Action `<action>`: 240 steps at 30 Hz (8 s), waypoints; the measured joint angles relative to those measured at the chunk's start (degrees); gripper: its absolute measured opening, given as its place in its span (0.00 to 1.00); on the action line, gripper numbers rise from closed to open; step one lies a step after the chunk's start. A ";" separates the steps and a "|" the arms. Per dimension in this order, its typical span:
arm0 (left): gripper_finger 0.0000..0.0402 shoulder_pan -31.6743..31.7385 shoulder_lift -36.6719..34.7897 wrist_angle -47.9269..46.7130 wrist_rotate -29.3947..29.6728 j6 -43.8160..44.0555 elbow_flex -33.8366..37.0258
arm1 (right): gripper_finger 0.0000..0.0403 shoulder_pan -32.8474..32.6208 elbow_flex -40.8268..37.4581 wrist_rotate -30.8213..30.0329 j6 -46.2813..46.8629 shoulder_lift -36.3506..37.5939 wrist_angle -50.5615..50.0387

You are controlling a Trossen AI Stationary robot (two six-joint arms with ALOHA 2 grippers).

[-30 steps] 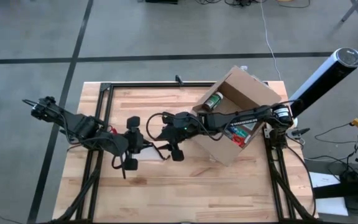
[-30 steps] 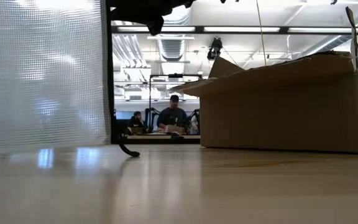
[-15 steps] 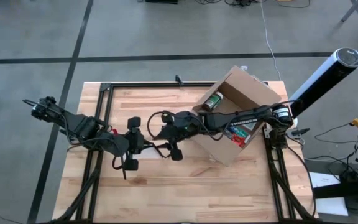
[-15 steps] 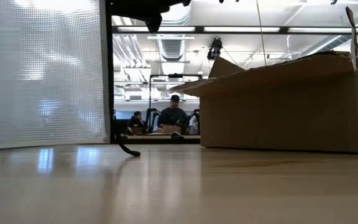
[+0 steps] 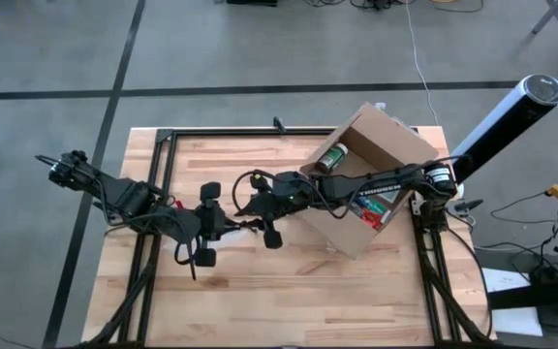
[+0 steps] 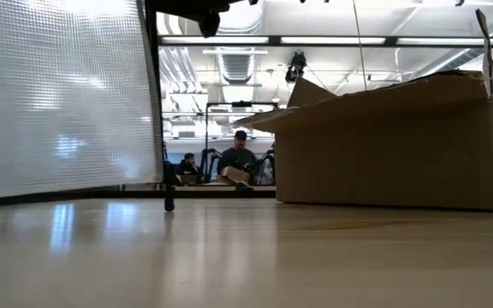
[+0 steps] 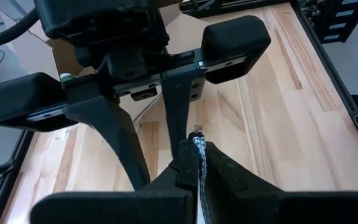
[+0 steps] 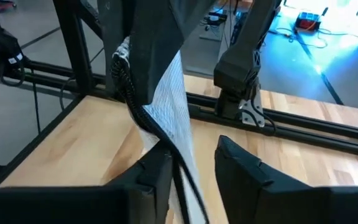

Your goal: Unpack boxes

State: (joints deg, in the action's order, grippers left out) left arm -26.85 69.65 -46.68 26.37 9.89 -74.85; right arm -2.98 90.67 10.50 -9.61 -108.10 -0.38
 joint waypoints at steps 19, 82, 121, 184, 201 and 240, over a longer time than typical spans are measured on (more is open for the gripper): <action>0.00 0.02 0.00 -1.38 -1.42 0.02 0.00 | 0.00 -0.05 0.00 0.00 -2.07 -1.74 -0.28; 0.03 0.48 -0.23 -1.91 -1.13 5.95 0.00 | 0.00 2.27 0.02 -19.82 -3.98 -3.76 3.21; 0.08 11.78 -10.38 -0.99 18.33 -5.37 -0.02 | 0.00 12.74 5.19 -9.03 -1.72 -0.35 -12.98; 0.35 21.94 5.55 -4.24 -5.42 8.77 -4.95 | 0.00 7.87 23.86 -4.03 7.02 -0.58 -44.12; 0.00 23.98 5.65 -5.02 -4.46 9.37 -4.96 | 0.00 7.98 24.90 -4.07 6.84 -0.58 -43.74; 0.00 23.98 -2.28 -8.75 2.23 14.65 -4.59 | 0.45 15.55 34.68 -4.36 11.53 9.54 -61.71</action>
State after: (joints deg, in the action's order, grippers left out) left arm -2.87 67.36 -55.43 28.60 24.54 -79.44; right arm 12.57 125.35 6.14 1.92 -98.56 -62.09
